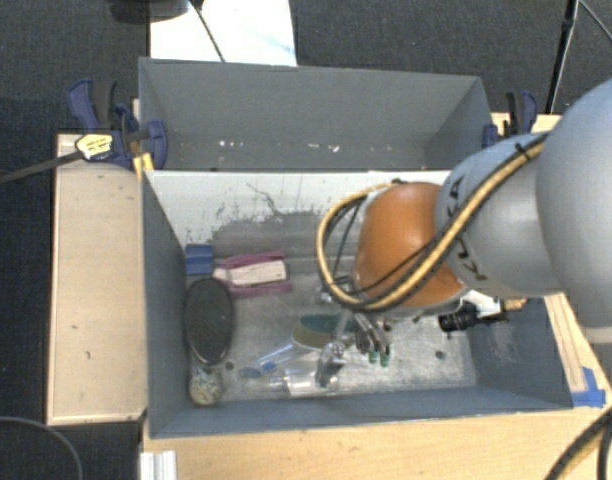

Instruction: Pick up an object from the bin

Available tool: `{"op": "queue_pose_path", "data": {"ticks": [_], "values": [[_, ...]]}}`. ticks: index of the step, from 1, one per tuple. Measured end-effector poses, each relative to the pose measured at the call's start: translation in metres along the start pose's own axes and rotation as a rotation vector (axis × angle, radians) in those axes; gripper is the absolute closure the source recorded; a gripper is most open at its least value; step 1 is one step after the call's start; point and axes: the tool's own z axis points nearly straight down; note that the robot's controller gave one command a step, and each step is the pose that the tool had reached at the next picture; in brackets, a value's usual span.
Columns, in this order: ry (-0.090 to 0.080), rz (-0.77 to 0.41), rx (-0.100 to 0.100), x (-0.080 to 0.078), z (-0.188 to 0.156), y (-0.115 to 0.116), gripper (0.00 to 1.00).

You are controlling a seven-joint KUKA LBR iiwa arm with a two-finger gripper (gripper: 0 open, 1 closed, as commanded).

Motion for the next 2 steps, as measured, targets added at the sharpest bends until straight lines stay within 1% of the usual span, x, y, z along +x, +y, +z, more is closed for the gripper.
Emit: {"op": "queue_pose_path", "data": {"ticks": [1, 2], "values": [[0.002, 0.002, 0.001, 0.002, 0.005, 0.0, 1.0], [0.001, -0.016, 0.001, 0.011, -0.114, -0.006, 1.0]]}}
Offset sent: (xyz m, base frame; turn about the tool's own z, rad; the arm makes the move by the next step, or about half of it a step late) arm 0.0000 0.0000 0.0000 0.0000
